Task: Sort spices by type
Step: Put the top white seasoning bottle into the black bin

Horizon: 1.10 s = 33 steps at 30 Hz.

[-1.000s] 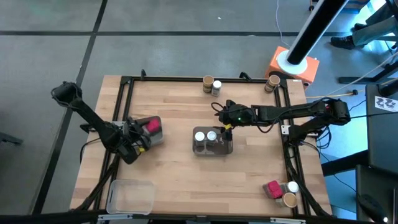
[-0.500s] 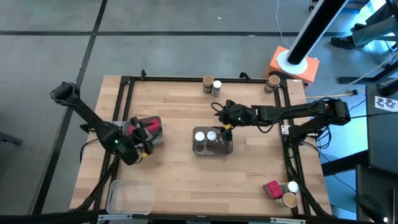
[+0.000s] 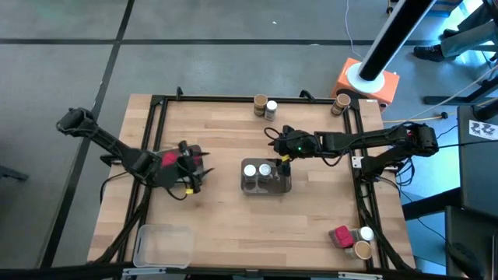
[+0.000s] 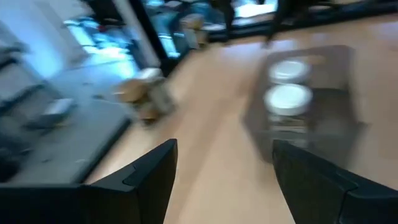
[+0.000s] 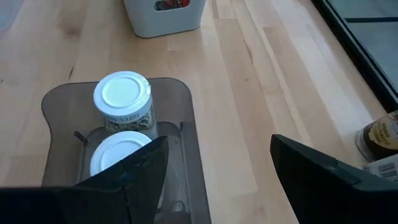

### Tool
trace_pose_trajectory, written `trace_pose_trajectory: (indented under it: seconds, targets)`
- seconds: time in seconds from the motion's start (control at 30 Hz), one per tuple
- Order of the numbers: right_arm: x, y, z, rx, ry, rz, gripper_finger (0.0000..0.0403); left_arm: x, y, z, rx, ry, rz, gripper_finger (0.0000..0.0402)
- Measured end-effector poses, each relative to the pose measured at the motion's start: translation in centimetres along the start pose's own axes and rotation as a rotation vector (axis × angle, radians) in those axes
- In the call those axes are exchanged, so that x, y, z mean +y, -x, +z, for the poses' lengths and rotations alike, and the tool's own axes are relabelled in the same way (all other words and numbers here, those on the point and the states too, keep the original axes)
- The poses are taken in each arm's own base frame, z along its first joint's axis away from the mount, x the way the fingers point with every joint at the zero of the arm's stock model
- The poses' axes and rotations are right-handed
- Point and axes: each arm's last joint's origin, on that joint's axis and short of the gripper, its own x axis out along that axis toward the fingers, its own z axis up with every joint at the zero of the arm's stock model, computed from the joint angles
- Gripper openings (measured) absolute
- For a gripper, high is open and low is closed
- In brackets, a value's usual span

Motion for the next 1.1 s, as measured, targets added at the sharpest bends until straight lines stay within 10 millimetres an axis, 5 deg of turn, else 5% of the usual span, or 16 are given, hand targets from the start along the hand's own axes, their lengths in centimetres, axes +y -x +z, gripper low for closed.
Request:
trace_pose_trajectory:
  seconds: [0.43, 0.77, 1.1]
  targets:
    - [-1.4, 0.1, 0.0, 0.002, -0.055, -0.247, 0.0282, 0.7, -5.6, 0.6, -0.016, 0.053, -0.209, 0.0249]
    - [-6.0, 0.0, -0.5, 0.023, -0.154, -0.311, 0.0282, -0.7, -8.9, -0.2, -0.059, 0.039, -0.287, 0.0249]
    - [-10.8, 0.6, -1.3, 0.028, -0.185, -0.382, 0.0282, 0.2, -9.0, -3.6, -0.070, 0.093, -0.252, 0.0249]
